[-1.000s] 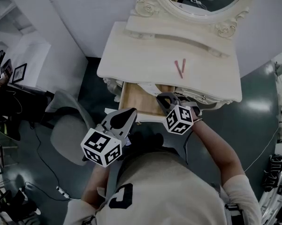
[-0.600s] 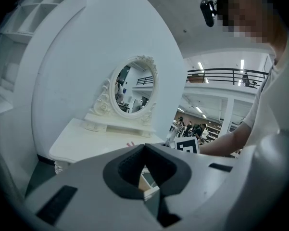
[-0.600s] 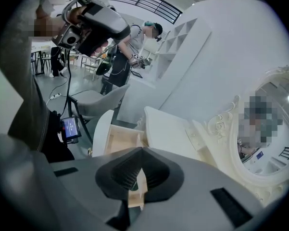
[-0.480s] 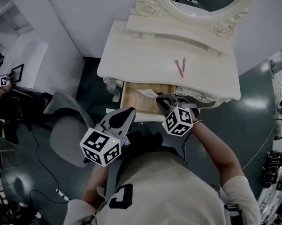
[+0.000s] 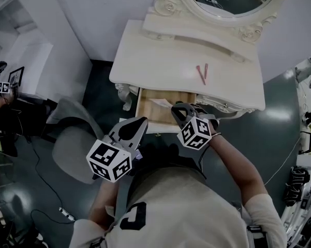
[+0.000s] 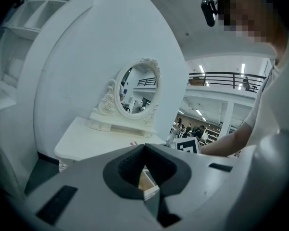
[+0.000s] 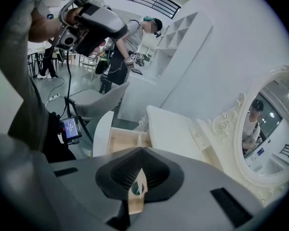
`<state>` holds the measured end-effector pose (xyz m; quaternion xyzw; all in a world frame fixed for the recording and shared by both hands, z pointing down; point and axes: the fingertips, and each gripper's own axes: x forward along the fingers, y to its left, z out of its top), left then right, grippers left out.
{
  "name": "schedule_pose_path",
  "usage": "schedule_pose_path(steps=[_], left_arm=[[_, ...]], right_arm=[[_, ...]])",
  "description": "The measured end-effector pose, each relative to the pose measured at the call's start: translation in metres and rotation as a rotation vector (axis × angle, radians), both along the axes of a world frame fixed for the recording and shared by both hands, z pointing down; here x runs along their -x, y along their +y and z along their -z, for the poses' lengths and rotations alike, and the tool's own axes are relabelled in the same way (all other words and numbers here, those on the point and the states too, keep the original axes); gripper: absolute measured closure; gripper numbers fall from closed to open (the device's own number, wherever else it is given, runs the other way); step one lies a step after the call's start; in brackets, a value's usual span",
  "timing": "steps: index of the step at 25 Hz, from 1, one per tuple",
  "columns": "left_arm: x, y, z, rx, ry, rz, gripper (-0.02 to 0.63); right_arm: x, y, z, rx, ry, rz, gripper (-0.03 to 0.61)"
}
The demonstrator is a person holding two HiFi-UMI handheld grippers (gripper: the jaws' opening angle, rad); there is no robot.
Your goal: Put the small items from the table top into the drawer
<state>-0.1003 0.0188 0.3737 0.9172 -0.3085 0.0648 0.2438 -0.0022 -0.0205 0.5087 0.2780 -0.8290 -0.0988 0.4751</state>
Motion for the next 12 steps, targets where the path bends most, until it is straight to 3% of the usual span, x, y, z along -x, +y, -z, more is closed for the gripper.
schedule_pose_path(steps=[12], left_arm=[[0.004,-0.007,-0.007,0.019,-0.004,0.036,0.558]], right_arm=[[0.005,-0.011,-0.025,0.029,0.049,0.053,0.551]])
